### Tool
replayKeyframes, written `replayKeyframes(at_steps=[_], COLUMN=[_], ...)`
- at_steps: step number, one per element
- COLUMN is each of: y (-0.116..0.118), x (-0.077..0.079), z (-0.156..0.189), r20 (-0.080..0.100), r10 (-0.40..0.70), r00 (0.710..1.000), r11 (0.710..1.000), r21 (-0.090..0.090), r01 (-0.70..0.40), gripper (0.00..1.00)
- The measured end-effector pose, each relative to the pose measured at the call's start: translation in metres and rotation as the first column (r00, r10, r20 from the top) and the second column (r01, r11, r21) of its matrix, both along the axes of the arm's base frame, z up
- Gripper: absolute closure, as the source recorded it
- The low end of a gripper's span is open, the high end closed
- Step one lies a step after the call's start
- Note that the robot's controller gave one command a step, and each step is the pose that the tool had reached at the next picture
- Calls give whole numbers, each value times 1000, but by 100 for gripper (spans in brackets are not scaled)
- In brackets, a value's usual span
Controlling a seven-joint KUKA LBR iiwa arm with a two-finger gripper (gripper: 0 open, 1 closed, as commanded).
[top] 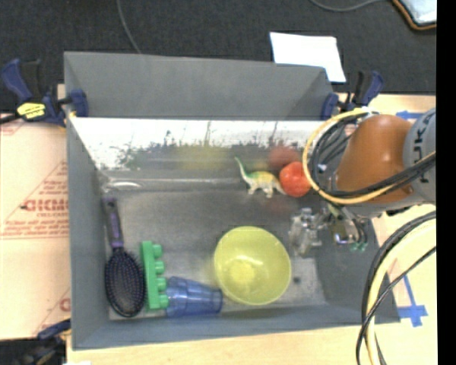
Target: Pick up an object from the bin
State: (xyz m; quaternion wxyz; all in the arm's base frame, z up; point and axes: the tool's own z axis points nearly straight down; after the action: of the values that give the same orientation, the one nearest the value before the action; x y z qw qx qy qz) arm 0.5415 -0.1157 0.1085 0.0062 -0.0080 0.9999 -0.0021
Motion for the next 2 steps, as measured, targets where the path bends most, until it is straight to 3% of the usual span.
replayKeyframes(at_steps=[1,2], y=[-5,18], x=[-14,-44], z=[-8,35], r20=[-3,-3], r10=[49,254], r00=[999,967], r11=[999,967], r21=[-5,-4], r01=[-49,-254], gripper=[100,100])
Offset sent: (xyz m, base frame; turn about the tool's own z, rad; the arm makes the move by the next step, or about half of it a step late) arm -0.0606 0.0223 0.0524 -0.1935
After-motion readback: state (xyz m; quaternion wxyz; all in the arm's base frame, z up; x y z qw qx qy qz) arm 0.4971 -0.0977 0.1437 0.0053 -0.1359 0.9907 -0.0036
